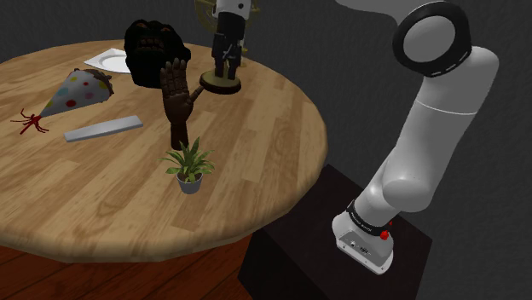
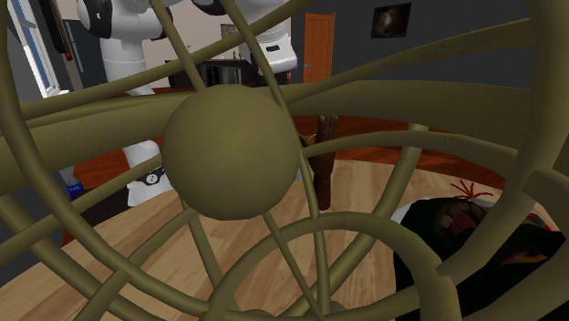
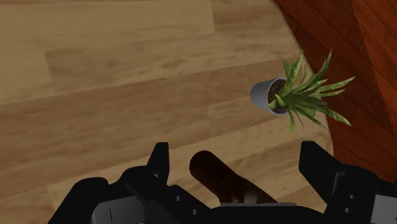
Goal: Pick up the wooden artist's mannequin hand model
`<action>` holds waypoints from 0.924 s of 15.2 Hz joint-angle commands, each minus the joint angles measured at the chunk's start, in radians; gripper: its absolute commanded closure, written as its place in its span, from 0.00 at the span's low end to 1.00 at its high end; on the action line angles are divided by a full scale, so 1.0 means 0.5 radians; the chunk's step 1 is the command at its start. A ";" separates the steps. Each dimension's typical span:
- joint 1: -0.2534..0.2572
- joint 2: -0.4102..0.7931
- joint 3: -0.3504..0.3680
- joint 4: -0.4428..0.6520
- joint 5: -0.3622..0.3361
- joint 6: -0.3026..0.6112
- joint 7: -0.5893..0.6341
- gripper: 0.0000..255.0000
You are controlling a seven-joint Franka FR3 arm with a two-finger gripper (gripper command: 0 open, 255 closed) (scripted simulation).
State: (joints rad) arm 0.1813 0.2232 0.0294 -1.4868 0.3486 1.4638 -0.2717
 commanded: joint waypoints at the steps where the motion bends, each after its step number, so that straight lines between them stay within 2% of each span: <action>1: 0.009 0.162 0.029 0.221 0.055 -0.084 -0.031 0.00; 4: 0.030 0.444 0.088 0.627 0.126 -0.234 -0.033 0.00; 12: 0.039 0.410 0.083 0.379 0.118 -0.035 -0.116 0.00; 14: 0.039 0.410 0.083 0.378 0.118 -0.035 -0.116 0.00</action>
State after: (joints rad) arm 0.2006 0.4303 0.0709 -1.2900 0.4074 1.4403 -0.3278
